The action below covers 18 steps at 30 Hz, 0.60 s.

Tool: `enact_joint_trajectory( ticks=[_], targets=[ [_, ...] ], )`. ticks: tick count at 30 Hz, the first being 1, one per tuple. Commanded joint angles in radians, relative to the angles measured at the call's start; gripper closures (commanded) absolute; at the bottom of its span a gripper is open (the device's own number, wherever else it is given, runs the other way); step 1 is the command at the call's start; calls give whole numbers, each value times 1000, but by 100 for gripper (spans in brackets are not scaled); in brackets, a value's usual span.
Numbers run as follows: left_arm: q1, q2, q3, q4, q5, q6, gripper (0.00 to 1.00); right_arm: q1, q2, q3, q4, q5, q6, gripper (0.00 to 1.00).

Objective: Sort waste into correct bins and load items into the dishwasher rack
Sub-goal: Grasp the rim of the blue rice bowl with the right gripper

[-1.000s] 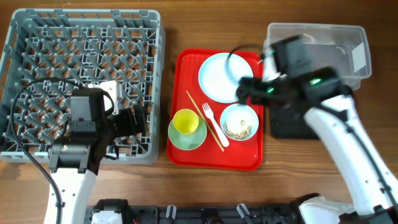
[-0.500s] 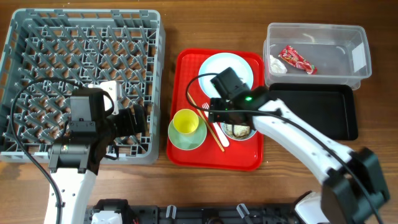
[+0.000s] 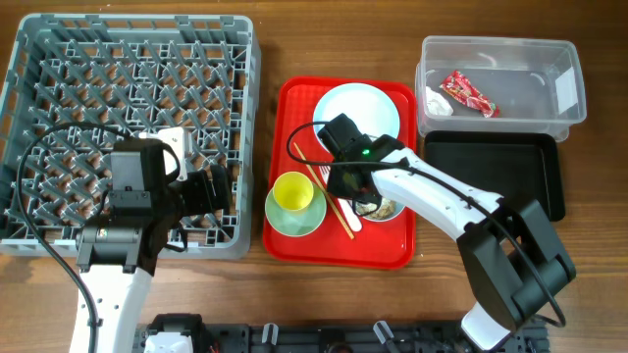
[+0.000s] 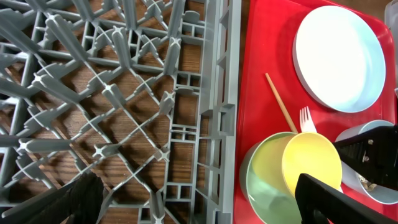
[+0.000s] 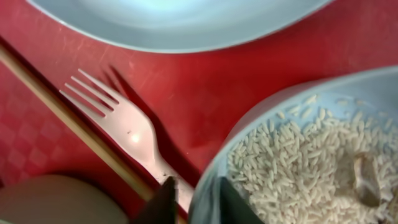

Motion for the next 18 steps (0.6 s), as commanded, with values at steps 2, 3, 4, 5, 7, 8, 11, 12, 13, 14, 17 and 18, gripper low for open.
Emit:
enact_joint_trajectory(
  ticks=[2, 3, 4, 5, 7, 8, 11, 12, 13, 14, 17, 18],
  targets=[
    [5, -10, 21, 0, 12, -5, 0, 2, 9, -3, -8, 24, 13, 89],
    [5, -10, 21, 0, 12, -5, 0, 2, 9, -2, -13, 24, 13, 89],
    [5, -10, 21, 0, 12, -5, 0, 2, 8, 1, -22, 24, 13, 89],
    [5, -10, 21, 0, 12, -5, 0, 2, 5, 7, -32, 24, 13, 89],
    [5, -10, 21, 0, 12, -5, 0, 2, -6, 30, -59, 28, 4, 96],
    [5, -10, 21, 0, 12, -5, 0, 1, -11, 41, -71, 36, 1, 95],
    [5, -10, 21, 0, 12, -5, 0, -11, -45, 102, -114, 54, -68, 96],
    [5, -10, 21, 0, 12, -5, 0, -17, -58, 121, -129, 55, -88, 96],
    [5, -10, 21, 0, 12, -5, 0, -26, -71, 138, -143, 55, -101, 96],
    [5, -10, 21, 0, 12, -5, 0, -35, -86, 154, -159, 54, -108, 96],
    [5, -10, 21, 0, 12, -5, 0, -78, -138, 190, -195, 53, -136, 96],
    [5, -10, 21, 0, 12, -5, 0, -91, -153, 194, -199, 50, -143, 96]
  ],
)
